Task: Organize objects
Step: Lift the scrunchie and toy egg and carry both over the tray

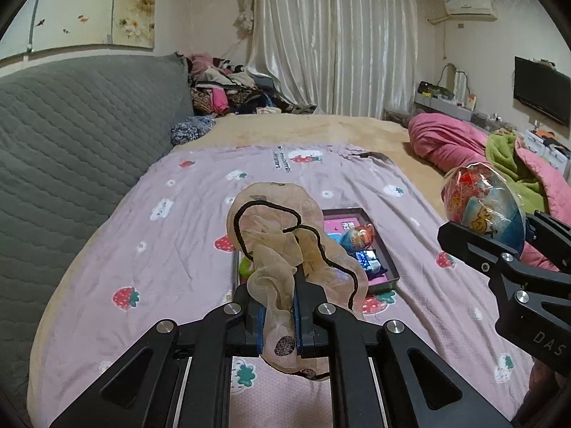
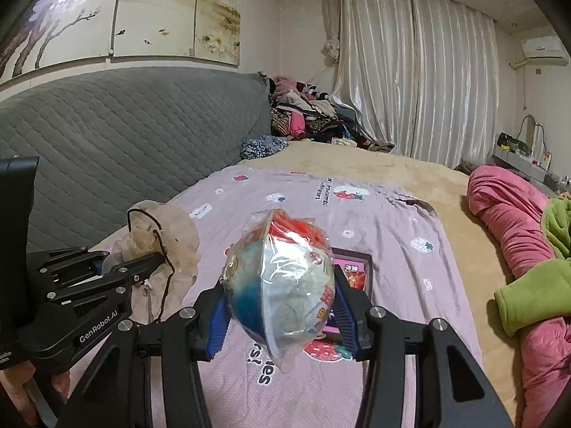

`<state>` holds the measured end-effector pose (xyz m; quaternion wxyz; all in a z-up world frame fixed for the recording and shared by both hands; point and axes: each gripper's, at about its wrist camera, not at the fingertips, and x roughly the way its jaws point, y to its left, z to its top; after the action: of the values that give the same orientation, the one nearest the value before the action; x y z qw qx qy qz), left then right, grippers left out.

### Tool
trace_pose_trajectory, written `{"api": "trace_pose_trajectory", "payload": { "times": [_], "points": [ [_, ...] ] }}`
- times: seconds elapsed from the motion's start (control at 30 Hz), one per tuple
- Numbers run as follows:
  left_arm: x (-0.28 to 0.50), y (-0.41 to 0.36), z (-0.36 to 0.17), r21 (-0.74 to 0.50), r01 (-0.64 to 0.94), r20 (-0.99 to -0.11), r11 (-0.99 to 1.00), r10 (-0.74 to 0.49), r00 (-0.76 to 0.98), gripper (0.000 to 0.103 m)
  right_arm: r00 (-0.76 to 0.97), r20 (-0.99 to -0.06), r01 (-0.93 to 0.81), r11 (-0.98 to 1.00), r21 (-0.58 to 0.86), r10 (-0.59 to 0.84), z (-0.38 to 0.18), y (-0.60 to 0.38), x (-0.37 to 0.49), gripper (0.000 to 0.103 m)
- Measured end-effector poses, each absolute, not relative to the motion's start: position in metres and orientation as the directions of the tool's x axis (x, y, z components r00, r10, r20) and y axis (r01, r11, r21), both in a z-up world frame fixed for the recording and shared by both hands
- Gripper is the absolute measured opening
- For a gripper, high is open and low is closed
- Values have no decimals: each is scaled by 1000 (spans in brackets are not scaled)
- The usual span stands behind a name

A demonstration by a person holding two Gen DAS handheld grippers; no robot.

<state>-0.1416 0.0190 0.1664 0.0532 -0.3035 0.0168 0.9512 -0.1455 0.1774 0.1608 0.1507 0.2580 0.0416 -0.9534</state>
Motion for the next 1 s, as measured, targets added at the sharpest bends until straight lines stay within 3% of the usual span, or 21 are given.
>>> {"api": "trace_pose_trajectory", "payload": {
  "times": [1.0],
  "points": [
    [-214,47,176,26,-144,-545,-989,106,-832,11,-855,-445,311,-950,-30,-266,179,192,-205,51]
  ]
}}
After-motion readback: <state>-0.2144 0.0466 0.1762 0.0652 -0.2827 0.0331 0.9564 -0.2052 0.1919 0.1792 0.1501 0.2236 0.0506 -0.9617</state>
